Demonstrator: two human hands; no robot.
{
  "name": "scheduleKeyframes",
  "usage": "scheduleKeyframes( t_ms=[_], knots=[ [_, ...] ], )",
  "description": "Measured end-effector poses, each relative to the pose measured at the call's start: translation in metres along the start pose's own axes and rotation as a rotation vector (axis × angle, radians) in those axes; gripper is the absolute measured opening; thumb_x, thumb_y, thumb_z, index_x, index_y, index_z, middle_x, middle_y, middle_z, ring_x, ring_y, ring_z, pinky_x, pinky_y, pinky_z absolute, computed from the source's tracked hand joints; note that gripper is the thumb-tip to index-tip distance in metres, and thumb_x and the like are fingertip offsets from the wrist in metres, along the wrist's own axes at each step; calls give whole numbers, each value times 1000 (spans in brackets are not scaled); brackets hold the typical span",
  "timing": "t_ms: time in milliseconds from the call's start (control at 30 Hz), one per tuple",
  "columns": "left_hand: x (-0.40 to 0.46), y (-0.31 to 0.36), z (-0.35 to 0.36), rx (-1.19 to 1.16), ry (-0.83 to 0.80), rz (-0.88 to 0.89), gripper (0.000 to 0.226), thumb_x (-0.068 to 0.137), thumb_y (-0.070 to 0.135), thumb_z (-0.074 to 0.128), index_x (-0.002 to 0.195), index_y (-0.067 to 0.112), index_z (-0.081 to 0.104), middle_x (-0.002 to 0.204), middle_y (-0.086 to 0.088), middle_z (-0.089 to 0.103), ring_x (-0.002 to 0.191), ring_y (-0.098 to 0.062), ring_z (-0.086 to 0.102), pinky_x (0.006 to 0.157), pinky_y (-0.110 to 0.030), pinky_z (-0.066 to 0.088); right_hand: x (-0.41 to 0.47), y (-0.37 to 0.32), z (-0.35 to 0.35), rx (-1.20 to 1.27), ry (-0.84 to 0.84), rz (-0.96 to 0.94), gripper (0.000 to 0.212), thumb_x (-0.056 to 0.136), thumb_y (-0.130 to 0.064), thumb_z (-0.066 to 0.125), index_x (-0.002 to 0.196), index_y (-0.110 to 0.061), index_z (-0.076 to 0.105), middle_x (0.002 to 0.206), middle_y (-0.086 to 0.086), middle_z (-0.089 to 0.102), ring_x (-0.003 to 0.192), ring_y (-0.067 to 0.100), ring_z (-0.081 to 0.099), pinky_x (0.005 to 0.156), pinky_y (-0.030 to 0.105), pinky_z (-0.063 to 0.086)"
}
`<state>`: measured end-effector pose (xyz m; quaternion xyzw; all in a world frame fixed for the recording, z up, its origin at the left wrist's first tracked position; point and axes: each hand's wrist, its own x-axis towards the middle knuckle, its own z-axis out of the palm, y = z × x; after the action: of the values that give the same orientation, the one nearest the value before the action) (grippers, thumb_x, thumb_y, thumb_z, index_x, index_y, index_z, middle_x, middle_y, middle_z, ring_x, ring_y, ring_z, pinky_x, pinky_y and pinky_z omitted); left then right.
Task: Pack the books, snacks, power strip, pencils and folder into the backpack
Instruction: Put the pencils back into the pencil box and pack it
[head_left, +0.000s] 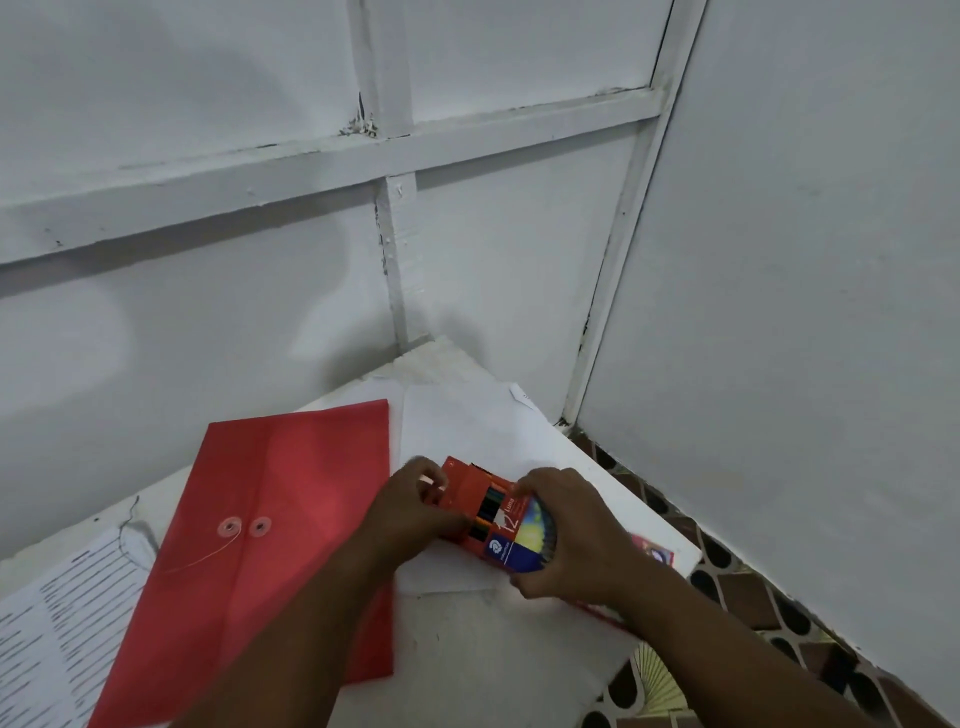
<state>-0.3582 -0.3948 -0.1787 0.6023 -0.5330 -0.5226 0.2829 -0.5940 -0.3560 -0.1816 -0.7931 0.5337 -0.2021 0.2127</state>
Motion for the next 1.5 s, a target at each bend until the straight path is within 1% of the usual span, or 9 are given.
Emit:
scheduleKeyframes(
  t_ms=[100,233,367,467,567,733,1200,1367,1500],
  knots=[
    [-9,3,-10,-294,-51,-143,70,70,4,86,124,24,46,110,-16,69,95,-32,72,70,-38,61,6,-9,-13,34,21,-53,72,56,-50,84,116,-39,45,117,-23,48,109,6,47,94,30,45],
    [-28,4,-12,-448,-163,-125,37,89,3,67,122,18,58,106,-15,75,97,-34,73,73,-45,60,14,-25,-15,21,8,-97,68,59,-47,84,115,-40,46,121,-21,48,113,5,45,98,28,44],
    [-44,-2,-17,-514,-32,-34,32,92,-2,62,120,12,58,100,-13,76,91,-32,74,66,-39,61,14,-30,-3,26,90,-161,72,61,-54,83,122,-40,48,130,-20,52,120,4,48,104,40,44],
    [-53,-10,-25,-540,87,-19,33,90,-7,61,119,8,58,99,-14,76,83,-31,74,60,-36,60,9,-23,0,41,291,-46,76,63,-64,80,127,-40,48,139,-15,52,128,4,46,108,42,37],
    [-61,-15,-31,-588,160,-20,34,88,-7,64,118,7,59,101,-17,75,85,-35,74,58,-37,59,1,-17,-1,267,485,177,58,75,-48,82,123,-39,50,132,-11,54,119,7,53,96,31,49],
    [-72,-19,-33,-598,196,2,33,88,-5,63,116,12,61,100,-14,76,87,-34,74,60,-38,60,-2,-16,-2,782,343,419,41,92,-31,68,128,-41,50,125,-1,63,101,16,69,70,29,62],
    [-86,-7,-33,-298,172,-5,36,83,21,74,117,17,62,95,3,78,87,-15,75,61,-24,55,7,-32,-7,739,319,320,37,96,-24,61,131,-29,49,123,-1,57,103,18,65,66,23,61],
    [-94,3,-26,-313,121,-27,30,94,37,55,115,17,64,95,2,78,86,-14,75,61,-20,56,5,-31,-8,786,285,253,34,96,-20,60,127,-30,50,116,-17,54,104,15,64,62,19,58],
    [-94,8,-14,-264,177,-99,38,104,40,41,115,14,66,95,0,78,87,-17,75,70,-28,57,12,-30,-3,782,241,195,36,96,-20,61,129,-28,50,121,-7,58,104,16,66,66,23,60]
  ],
)
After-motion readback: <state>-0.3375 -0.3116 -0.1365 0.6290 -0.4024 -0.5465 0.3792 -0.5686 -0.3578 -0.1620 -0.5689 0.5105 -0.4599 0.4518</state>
